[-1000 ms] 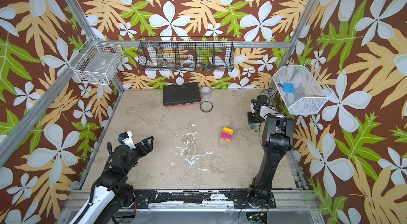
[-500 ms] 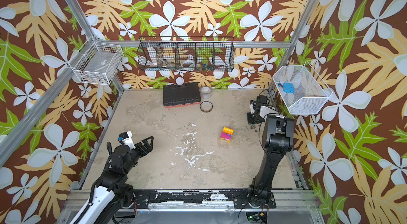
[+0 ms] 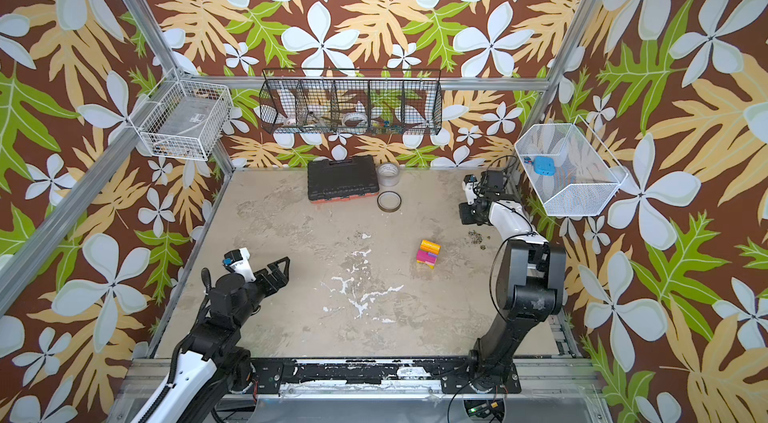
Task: Build the wood block tower
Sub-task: 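Lift the teal block and carry it over the block stack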
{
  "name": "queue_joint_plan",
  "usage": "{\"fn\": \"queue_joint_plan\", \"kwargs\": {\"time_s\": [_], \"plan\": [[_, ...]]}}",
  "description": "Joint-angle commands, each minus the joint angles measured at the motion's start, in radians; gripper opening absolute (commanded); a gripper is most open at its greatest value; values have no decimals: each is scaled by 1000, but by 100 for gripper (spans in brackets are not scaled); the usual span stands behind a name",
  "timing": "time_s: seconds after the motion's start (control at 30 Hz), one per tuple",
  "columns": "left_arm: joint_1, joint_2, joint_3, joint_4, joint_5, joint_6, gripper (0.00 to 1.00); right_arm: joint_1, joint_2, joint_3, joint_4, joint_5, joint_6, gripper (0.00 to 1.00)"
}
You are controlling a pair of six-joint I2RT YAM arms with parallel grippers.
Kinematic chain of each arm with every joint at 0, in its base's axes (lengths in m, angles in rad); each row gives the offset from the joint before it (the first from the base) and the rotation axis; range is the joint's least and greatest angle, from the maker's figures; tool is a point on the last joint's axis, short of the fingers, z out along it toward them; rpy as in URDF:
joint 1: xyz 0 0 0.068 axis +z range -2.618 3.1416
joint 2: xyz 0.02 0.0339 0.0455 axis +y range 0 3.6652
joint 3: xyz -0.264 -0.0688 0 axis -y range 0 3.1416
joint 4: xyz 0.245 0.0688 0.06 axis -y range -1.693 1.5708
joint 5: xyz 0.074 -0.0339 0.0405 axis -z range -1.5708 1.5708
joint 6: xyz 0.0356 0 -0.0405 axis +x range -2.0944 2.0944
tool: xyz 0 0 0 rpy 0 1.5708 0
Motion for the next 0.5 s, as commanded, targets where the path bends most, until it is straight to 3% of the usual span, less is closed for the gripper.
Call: {"fn": "queue_joint_plan", "kwargs": {"time_s": [0.0,0.13,0.23,0.47], "plan": [[1,-2,-1,26,4,6,95,42,-65,-18,33,-16,-55,4],[1,-5,-1,26,5,7,95,86,-190,-69,84,16,-99,2],[0,-5,0,26,4,6,96,94,-291,-110,103,-108,-201,0],[0,-4,-1,25,7,7,95,98,-428,-113,69,-223,-328,0]]}}
